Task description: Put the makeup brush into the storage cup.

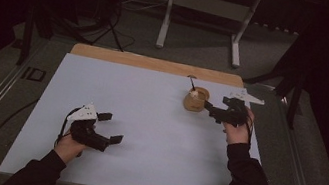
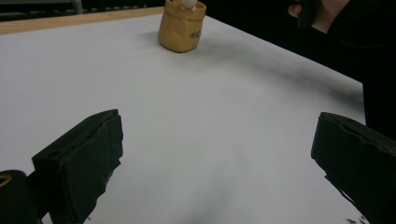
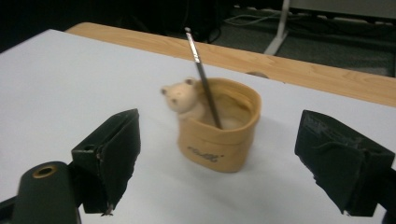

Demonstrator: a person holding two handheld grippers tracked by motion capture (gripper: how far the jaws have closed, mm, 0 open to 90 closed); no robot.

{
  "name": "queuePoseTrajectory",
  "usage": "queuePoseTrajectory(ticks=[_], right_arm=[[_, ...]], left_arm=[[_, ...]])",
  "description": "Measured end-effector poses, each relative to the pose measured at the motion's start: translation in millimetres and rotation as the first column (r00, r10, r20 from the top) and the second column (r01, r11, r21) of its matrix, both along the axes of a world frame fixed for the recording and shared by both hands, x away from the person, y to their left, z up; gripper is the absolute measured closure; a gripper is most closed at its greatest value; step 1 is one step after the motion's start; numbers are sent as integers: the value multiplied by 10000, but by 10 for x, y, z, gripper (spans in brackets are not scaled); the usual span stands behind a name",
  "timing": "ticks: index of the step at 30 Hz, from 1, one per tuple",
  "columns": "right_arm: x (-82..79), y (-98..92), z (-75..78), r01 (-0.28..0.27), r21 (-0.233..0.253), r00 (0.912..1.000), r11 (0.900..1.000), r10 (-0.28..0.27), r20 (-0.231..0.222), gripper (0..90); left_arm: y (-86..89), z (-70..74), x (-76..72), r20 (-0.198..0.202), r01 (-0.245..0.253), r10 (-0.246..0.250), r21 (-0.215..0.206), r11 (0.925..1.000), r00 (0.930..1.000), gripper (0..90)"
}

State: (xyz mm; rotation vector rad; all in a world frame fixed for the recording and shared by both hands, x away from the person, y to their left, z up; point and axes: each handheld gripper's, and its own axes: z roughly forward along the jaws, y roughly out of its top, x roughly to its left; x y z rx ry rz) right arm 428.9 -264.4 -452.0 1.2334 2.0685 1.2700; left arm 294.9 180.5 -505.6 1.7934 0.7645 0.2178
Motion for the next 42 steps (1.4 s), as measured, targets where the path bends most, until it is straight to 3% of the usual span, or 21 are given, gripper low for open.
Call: queuePoseTrajectory(ticks=[7,10,17,24,28,30,31,33,34,36,37,38,42], right_arm=[[-202,47,77,-403,-57,9986,9992,405,350,144],[-358,102,85,-902,-62,9949,9959,904,452,146],[-563,155,31,-1891,115,9810,9819,1884,459,178],[-692,144,11,-2373,492,9709,9702,2352,449,179],[-790,109,13,-2861,633,9579,9561,2837,445,197],[-790,109,13,-2861,633,9579,9561,2837,445,197],[-841,77,0,-3139,656,9492,9472,3115,448,196],[-859,66,-7,-3205,582,9467,9455,3177,523,197],[-896,39,-30,-3384,618,9405,9390,3354,545,197],[-896,39,-30,-3384,618,9405,9390,3354,545,197],[-940,12,-86,-3602,439,9323,9318,3578,533,196],[-940,12,-86,-3602,439,9323,9318,3578,533,196],[-999,-13,-154,-3960,393,9180,9174,3946,392,196]], left_arm=[[-9,24,-15,237,200,-203,126,9997,9995,23],[-20,26,-22,290,293,-298,177,9994,9991,20],[-42,52,-48,472,457,-465,191,9988,9978,20],[-60,62,-59,417,688,-697,231,9974,9967,20],[-54,78,-67,522,755,-758,77,9971,9958,20],[-55,78,-68,487,735,-738,87,9973,9961,20],[-50,83,-75,505,788,-787,4,9969,9956,20],[-44,96,-82,555,824,-824,27,9966,9951,20],[-40,100,-84,572,826,-827,39,9966,9949,21],[-35,102,-85,575,836,-836,33,9965,9948,21],[-24,100,-87,573,910,-909,2,9959,9942,21],[-21,99,-90,602,943,-944,45,9955,9937,21],[-14,100,-110,772,1099,-1108,157,9938,9908,22]])
